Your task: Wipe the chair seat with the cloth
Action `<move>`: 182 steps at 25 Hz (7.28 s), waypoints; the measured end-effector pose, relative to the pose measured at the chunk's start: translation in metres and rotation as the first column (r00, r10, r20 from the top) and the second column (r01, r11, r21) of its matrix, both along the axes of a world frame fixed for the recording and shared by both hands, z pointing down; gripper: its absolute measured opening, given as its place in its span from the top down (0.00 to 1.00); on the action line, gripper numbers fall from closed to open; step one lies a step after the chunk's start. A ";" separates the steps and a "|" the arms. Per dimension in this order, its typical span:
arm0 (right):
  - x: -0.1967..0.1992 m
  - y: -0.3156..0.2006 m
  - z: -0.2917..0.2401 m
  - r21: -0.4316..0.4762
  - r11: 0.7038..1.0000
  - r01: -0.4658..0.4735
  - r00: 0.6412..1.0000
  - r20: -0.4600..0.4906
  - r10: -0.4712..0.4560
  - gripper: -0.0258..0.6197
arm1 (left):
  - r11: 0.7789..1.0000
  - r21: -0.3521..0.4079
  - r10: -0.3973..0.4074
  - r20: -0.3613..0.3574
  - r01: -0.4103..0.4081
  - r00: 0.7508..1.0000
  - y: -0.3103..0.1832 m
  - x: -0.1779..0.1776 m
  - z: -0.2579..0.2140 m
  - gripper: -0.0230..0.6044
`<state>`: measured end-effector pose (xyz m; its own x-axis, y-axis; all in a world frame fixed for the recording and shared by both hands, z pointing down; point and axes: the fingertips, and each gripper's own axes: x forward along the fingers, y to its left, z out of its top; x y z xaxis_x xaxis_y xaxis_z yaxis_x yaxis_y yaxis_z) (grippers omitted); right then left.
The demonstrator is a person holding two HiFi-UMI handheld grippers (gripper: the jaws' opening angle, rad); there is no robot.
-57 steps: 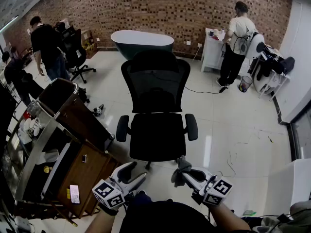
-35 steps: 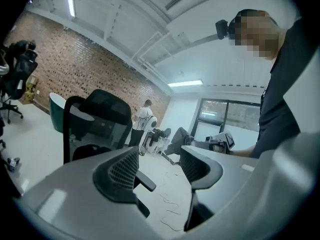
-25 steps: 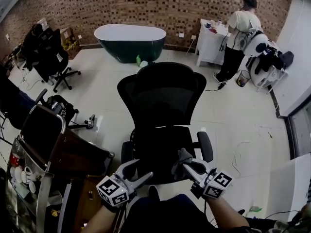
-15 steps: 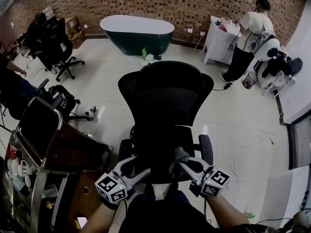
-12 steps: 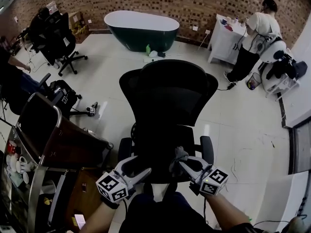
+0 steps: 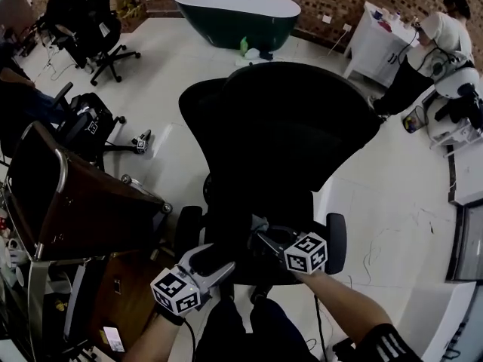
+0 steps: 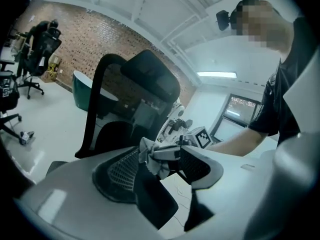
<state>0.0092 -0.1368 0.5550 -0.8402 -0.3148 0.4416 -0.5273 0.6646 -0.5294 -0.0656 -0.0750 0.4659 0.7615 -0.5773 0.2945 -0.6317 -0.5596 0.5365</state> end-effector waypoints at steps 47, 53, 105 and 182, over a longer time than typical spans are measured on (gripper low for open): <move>0.176 -0.121 0.325 -0.122 0.987 -0.104 0.667 -0.745 -0.022 0.90 | 0.992 -0.115 0.050 -0.050 -0.055 0.998 -0.040 0.053 0.160 0.50; 0.060 -0.120 0.290 -0.076 0.997 -0.012 0.837 -0.547 -0.032 0.90 | 0.992 -0.121 0.032 -0.030 -0.036 0.999 -0.028 0.039 0.156 0.50; 0.031 0.063 0.338 -0.228 0.947 0.228 0.763 -0.561 -0.319 0.90 | 0.984 -0.170 0.055 -0.005 -0.055 0.998 0.049 0.018 0.178 0.50; 0.077 0.214 -0.188 0.397 0.913 -0.090 0.994 -0.014 0.104 0.90 | 0.992 0.096 0.082 0.009 -0.082 0.997 0.174 0.042 -0.097 0.50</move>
